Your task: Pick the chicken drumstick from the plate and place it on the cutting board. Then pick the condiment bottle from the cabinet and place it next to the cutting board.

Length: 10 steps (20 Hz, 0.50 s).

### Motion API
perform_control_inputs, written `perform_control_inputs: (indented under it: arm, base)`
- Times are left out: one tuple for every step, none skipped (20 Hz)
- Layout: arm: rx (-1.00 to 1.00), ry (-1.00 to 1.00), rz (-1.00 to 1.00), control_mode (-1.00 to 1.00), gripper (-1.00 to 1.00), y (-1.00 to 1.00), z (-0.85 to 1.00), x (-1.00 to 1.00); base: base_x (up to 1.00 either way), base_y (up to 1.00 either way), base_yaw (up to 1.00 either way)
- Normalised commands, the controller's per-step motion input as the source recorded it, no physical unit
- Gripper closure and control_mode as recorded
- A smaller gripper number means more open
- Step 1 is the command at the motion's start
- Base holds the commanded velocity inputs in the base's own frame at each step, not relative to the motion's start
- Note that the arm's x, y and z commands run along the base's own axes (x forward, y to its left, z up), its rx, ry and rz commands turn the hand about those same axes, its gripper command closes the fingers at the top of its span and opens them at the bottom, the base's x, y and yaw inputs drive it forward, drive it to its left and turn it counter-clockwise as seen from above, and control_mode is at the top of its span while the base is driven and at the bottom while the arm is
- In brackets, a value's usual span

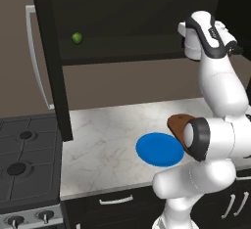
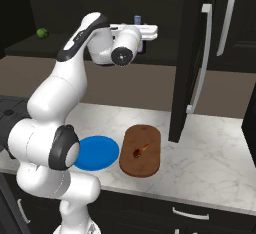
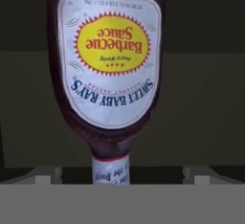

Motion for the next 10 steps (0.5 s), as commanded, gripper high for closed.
perform_control_inputs:
  arm:
    - [0.00,0.00,0.00,-1.00,-1.00,0.00,0.00,0.08]
    - [0.00,0.00,0.00,-1.00,-1.00,0.00,0.00,0.08]
    - [0.00,0.00,0.00,-1.00,-1.00,0.00,0.00,0.08]
    - [0.00,0.00,0.00,-1.00,-1.00,0.00,0.00,0.08]
    - [0.00,0.00,0.00,-1.00,-1.00,0.00,0.00,0.08]
    - [0.00,0.00,0.00,-1.00,-1.00,0.00,0.00,0.08]
    - [0.00,0.00,0.00,-1.00,-1.00,0.00,0.00,0.08]
    - [0.00,0.00,0.00,-1.00,-1.00,0.00,0.00,0.08]
    - [0.00,0.00,0.00,-1.00,-1.00,0.00,0.00,0.08]
    - [0.00,0.00,0.00,-1.00,-1.00,0.00,0.00,0.07]
  base:
    - [0.00,0.00,0.00]
    - [0.00,0.00,0.00]
    - [0.00,0.00,0.00]
    - [0.00,0.00,0.00]
    - [0.00,0.00,0.00]
    - [0.00,0.00,0.00]
    - [0.00,0.00,0.00]
    - [0.00,0.00,0.00]
    - [0.00,0.00,0.00]
    - [0.00,0.00,0.00]
